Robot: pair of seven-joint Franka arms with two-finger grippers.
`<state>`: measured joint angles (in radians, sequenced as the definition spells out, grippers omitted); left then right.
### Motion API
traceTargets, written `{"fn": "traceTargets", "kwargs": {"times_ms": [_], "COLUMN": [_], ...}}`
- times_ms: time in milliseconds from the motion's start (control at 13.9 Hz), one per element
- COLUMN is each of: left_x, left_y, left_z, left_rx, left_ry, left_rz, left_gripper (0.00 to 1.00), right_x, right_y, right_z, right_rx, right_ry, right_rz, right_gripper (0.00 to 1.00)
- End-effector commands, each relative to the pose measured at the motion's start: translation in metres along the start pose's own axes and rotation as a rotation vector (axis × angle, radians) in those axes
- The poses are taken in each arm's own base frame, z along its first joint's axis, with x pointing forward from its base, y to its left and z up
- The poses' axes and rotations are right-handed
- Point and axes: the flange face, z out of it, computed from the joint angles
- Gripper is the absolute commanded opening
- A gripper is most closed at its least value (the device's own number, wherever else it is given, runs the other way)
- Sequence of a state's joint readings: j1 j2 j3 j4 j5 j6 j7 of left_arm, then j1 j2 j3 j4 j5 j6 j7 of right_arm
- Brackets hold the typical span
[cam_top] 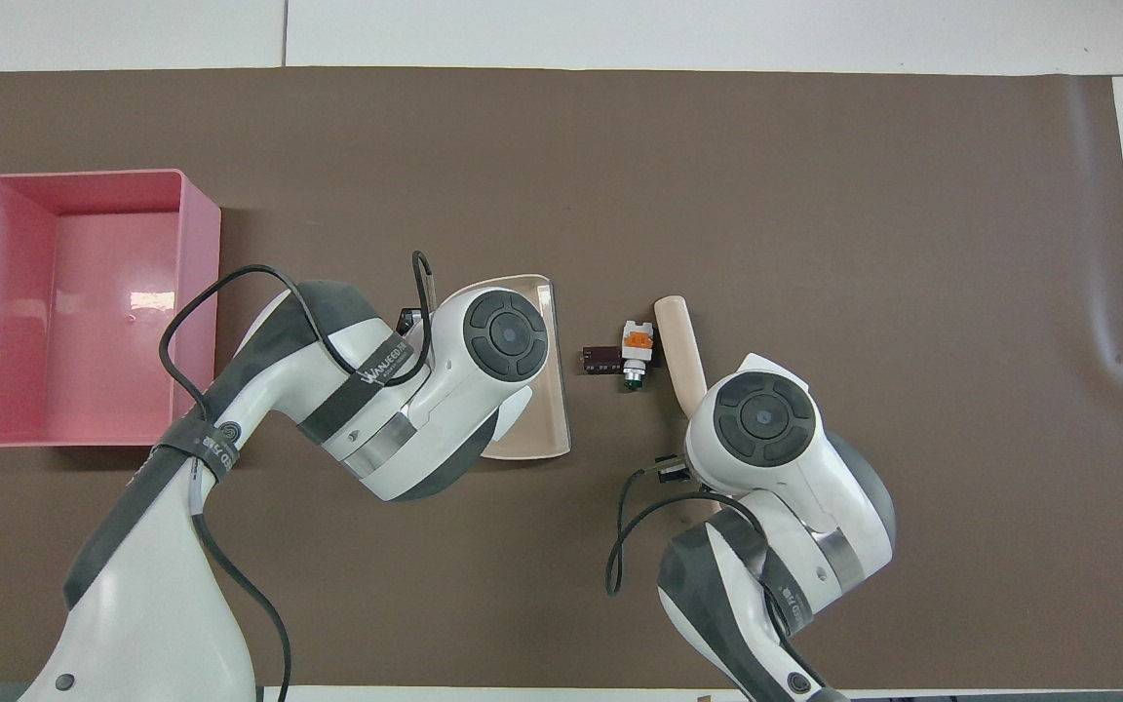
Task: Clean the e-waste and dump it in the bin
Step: 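Sweep the electronic part into the dustpan with the right gripper's brush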
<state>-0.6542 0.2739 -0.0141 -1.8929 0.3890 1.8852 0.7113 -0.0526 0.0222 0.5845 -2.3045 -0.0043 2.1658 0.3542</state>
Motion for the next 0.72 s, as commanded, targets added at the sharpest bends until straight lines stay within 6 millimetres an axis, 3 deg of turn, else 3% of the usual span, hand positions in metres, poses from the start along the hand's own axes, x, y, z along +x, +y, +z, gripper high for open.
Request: {"fn": "traceTargets", "kwargs": {"times_ms": [0, 361, 649], "left_x": [0.001, 0.000, 0.000], "left_y": [0.004, 0.008, 0.009], "left_z": [-0.001, -0.001, 0.000], "left_rx": [0.002, -0.012, -0.014], "left_ry": [-0.055, -0.084, -0.084], "left_rz": [0.004, 0.011, 0.008], "left_gripper": [0.00, 0.00, 0.00], "right_x": [0.003, -0.006, -0.003], "right_y": [-0.018, -0.072, -0.092], "right_z": [0.004, -0.007, -0.025], "right_rx": [0.130, 0.372, 0.499], "right_ry": [-0.028, -0.027, -0.035], "right_rz": [-0.021, -0.065, -0.051], "right_gripper": [0.00, 0.00, 0.00]}}
